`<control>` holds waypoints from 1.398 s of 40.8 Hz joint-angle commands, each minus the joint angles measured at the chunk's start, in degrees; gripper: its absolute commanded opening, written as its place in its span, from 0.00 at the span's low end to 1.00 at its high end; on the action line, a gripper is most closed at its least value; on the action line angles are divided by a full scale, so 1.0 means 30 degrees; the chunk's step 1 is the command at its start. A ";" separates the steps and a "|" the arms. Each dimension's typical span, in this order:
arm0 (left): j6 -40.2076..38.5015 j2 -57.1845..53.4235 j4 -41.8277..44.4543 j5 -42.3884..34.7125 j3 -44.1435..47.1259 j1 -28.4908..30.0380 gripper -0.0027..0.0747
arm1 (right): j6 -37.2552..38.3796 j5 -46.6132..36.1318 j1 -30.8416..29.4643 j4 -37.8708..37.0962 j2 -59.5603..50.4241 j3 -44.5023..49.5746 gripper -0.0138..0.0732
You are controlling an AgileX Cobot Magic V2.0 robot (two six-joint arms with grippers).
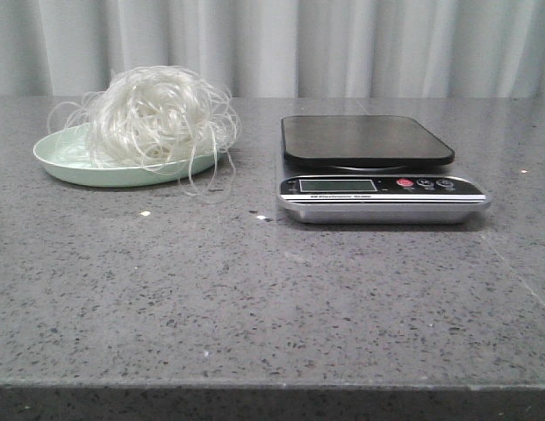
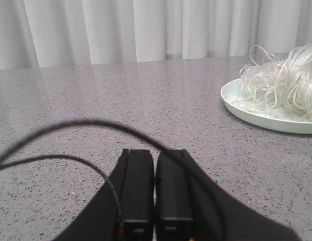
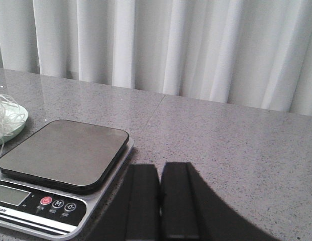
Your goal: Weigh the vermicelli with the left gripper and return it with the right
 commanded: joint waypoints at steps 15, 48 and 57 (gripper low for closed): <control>-0.0227 -0.0391 -0.0209 -0.1386 0.0144 0.0022 0.21 | 0.0140 0.0457 -0.1275 0.0225 -0.0447 -0.0552 0.33; -0.0227 -0.0391 -0.0209 -0.1386 0.0144 0.0022 0.21 | 0.0033 0.1628 -0.5141 0.2094 -0.6834 0.4153 0.33; -0.0227 -0.0391 -0.0209 -0.1386 0.0144 0.0022 0.21 | 0.0033 0.1629 -0.5122 0.2164 -0.6834 0.4153 0.33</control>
